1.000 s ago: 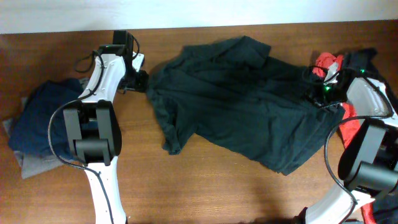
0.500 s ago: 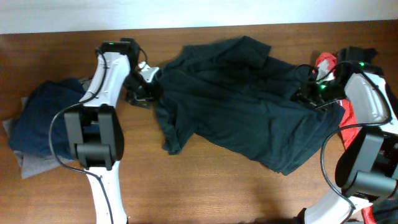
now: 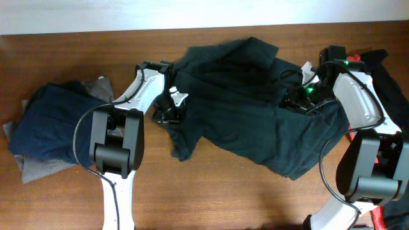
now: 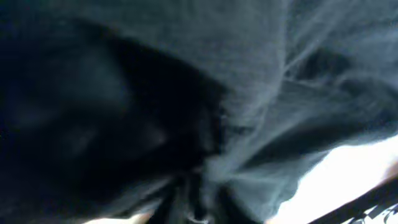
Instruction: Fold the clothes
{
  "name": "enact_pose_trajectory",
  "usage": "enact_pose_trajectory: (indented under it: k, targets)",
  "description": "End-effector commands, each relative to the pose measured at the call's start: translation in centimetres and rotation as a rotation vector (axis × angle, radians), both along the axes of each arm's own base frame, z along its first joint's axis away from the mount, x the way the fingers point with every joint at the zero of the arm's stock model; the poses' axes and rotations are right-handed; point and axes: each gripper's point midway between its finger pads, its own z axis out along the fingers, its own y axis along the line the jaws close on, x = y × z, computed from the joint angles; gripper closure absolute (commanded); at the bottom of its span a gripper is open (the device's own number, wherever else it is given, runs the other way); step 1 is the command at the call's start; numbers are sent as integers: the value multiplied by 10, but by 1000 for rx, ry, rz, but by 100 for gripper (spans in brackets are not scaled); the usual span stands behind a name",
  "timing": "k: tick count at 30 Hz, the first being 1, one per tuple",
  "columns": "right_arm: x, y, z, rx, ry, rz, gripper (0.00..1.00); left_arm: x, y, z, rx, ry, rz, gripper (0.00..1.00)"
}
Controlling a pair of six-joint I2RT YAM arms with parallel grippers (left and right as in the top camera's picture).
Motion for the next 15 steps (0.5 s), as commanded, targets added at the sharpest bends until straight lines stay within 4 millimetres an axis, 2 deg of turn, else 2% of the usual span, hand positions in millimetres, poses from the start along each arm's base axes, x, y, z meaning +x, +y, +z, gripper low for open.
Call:
enact_pose_trajectory:
  k: [1,4,7,10,12,15]
  targets:
    - [3,2,11,2,-35,15,53,4,6,13,18,-37,10,99]
    - [0,3,11,3,-24,15,50,12,21,27,78,-98,14,99]
    - [-5,0,3,-15,3,13,47,24,55,50,217,-190,77,99]
    - [-16,1,-10,-10,56,9,46,29,75,73,233,-242,121,99]
    - [-24,2,-20,-5,91,10,46,28,85,79,235,-242,145,99]
    - [-39,4,-34,3,140,10,48,26,98,78,253,-223,167,95]
